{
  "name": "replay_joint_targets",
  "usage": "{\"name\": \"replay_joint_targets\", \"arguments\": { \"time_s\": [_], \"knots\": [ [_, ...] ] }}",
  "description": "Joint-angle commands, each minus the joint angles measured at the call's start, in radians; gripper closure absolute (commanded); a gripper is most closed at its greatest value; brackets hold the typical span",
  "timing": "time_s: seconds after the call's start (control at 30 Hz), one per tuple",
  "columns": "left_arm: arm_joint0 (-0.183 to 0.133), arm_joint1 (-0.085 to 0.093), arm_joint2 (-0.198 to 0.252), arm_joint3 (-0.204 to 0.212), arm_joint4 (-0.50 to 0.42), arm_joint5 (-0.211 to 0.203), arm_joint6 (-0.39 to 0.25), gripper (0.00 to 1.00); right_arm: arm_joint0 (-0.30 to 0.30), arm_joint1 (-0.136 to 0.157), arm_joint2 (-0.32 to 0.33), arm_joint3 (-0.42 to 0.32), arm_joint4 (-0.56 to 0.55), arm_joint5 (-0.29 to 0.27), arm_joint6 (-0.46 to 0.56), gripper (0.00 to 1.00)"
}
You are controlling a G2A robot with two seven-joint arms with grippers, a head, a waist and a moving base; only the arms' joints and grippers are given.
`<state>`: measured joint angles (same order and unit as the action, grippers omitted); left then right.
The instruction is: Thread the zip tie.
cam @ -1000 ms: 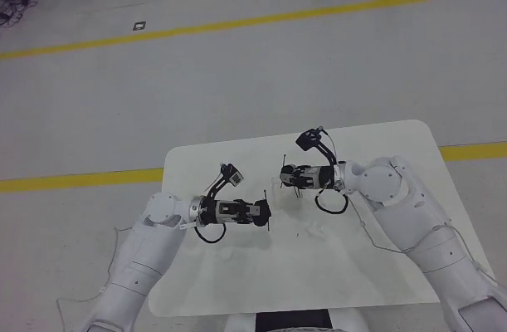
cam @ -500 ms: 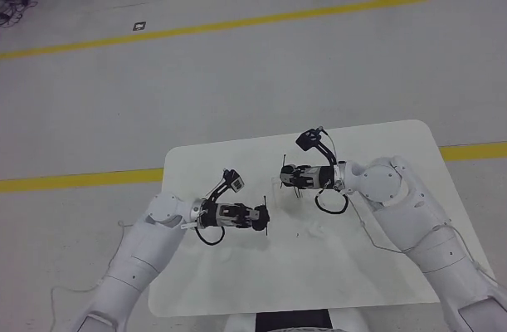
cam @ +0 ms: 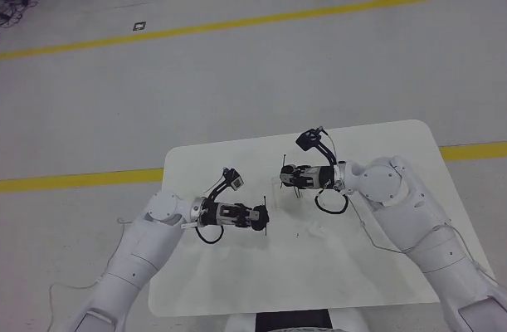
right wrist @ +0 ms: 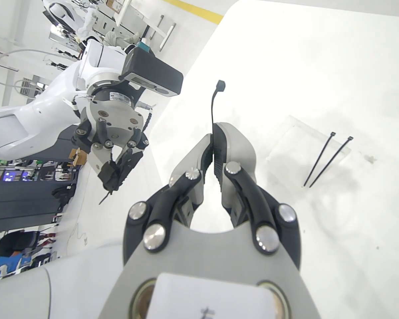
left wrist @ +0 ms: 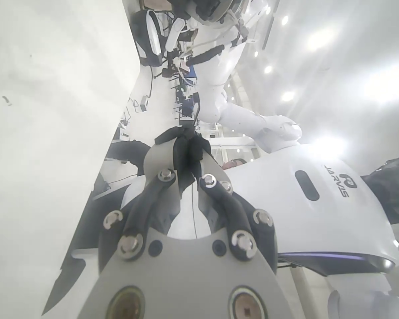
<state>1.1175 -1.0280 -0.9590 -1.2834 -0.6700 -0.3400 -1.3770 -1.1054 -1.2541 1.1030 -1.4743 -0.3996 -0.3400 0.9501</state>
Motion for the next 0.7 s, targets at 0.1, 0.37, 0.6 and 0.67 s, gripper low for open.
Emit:
{"name": "replay_joint_targets", "arguments": {
  "time_s": [0.1,0.37,0.6,0.67],
  "knots": [
    [0.018,0.005,-0.027,-0.074,0.11,0.0,0.045,1.0,0.0,0.0,0.0,0.0,0.0,0.0,0.0,1.0],
    [0.073,0.005,-0.104,-0.13,0.192,0.0,0.022,1.0,0.0,0.0,0.0,0.0,0.0,0.0,0.0,1.0],
    [0.073,0.005,-0.104,-0.13,0.192,0.0,0.022,1.0,-0.002,0.001,-0.002,-0.014,-0.013,0.0,-0.015,1.0],
    [0.073,0.005,-0.104,-0.13,0.192,0.0,0.022,1.0,-0.004,0.006,-0.005,-0.051,-0.058,0.0,-0.03,1.0]
  ]
}}
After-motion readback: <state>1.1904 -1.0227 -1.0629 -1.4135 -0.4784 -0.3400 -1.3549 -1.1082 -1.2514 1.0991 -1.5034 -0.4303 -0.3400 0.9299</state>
